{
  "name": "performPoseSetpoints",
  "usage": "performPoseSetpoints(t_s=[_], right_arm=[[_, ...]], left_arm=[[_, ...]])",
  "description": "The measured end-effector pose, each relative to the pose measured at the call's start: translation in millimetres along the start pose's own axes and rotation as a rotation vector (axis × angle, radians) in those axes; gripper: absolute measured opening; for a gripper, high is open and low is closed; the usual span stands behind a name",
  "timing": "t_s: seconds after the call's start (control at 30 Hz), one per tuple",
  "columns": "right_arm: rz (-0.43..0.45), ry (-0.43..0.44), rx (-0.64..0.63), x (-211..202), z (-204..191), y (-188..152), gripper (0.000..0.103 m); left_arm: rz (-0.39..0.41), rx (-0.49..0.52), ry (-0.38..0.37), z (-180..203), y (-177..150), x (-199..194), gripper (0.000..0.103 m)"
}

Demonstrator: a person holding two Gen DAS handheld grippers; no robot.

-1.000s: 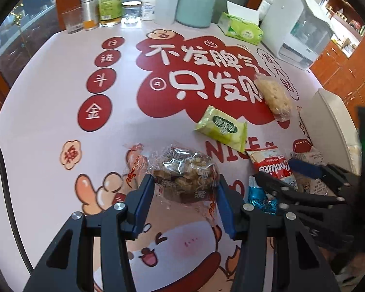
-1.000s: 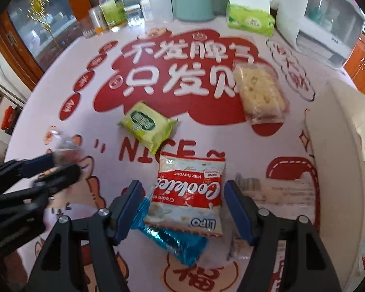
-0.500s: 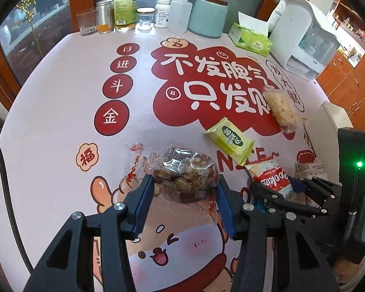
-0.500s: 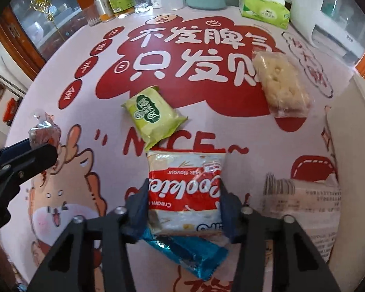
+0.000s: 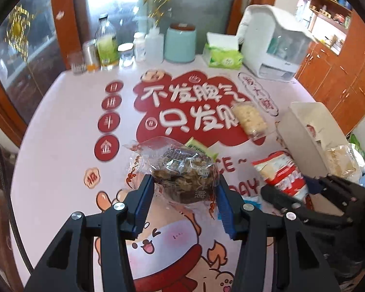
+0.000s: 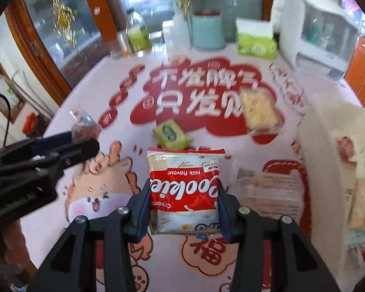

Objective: Organize snacks
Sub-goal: 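Carry the nut bag and Cookies pack into the white tray, opening both grippers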

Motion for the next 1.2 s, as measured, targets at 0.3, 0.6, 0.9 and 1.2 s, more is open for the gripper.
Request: performPoseSetpoints(t_s=[0.3,0.6,0.9,1.2], right_arm=[[0.174,0.003,0.056,-99,37,-3,0.047],[0.252,-0.138,0.079,-188,122,-36,0.047],[0.294,-0.198,0.112,-238,203,-46,0.047],[0.248,-0.114,0.095,-221,218,-36,0.061]], left_arm=[[0.117,0.062,-0.075,81,16,-61,0.049],[0.169,0.134,-0.192,214,38,-93,0.049],[0.174,0.204,-0.186,317,80,-89,0.051],[0.160,0.154,-0.093,319,103,-79,0.089]])
Point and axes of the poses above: each gripper's, at about its wrist camera, not at the fingertips, and x roughly the way its jaws point, z to its right, y to its top, the point moved 3 cm from there along x, roughly the way its jaws point, and after that the axes turned 10 degrees about y, right-handed, at the moved point
